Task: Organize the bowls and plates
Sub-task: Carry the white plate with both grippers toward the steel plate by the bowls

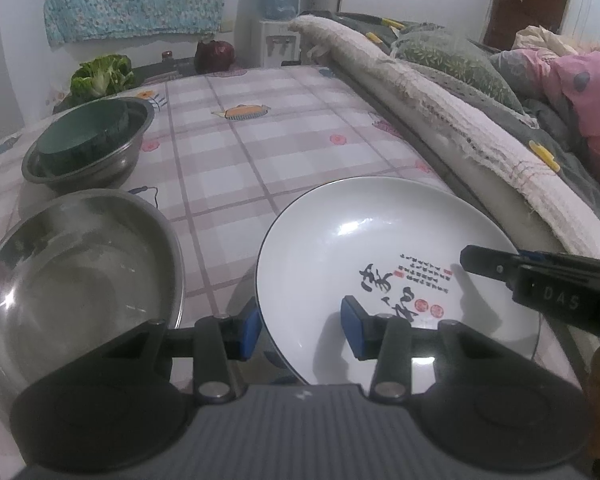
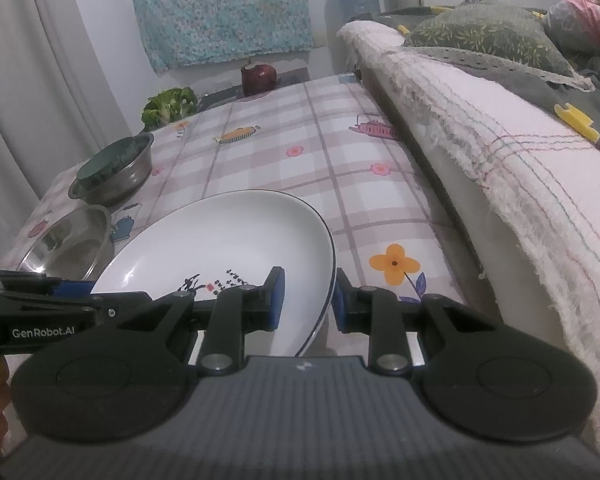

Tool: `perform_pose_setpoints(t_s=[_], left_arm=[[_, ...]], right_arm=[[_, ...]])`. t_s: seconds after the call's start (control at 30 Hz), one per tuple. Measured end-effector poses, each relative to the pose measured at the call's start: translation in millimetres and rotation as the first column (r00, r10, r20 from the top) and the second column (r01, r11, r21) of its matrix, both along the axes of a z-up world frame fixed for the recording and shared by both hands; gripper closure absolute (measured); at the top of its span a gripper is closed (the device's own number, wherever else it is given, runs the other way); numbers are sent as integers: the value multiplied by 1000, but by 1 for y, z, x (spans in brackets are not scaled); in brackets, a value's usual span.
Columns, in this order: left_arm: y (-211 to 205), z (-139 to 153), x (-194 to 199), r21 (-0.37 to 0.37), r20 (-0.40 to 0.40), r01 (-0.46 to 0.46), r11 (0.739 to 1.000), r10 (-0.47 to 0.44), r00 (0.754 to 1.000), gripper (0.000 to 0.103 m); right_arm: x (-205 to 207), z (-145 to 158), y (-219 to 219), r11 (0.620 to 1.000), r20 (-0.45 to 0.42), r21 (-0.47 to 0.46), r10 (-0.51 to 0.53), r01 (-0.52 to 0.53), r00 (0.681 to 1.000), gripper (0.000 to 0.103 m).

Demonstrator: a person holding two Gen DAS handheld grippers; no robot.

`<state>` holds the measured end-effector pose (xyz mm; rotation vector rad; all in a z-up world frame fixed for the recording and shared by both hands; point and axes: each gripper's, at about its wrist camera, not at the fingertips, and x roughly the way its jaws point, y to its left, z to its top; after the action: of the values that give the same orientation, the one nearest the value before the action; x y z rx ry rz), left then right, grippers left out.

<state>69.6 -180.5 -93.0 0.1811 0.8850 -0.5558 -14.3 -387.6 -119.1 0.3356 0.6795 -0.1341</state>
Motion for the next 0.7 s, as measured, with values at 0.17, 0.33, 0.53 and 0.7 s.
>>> perform_pose_setpoints(t_s=[0.17, 0.33, 0.53, 0.7], left_arm=[[2, 6, 0, -18, 13, -2, 1000, 2, 1000, 60], [7, 14, -1, -39, 30, -10, 999, 11, 999, 60], [17, 25, 1, -71, 50, -32, 997, 36, 998, 60], [34, 34, 5, -94, 68, -64, 994, 70, 995, 60]], right_arm=[[-1, 7, 1, 1000, 14, -4, -2, 2, 1000, 79], [-1, 16, 3, 1000, 27, -12, 0, 0, 1000, 79], [4, 30, 12, 999, 48, -29, 16, -15, 999, 79], [13, 41, 25, 998, 66, -42, 42, -39, 997, 79]])
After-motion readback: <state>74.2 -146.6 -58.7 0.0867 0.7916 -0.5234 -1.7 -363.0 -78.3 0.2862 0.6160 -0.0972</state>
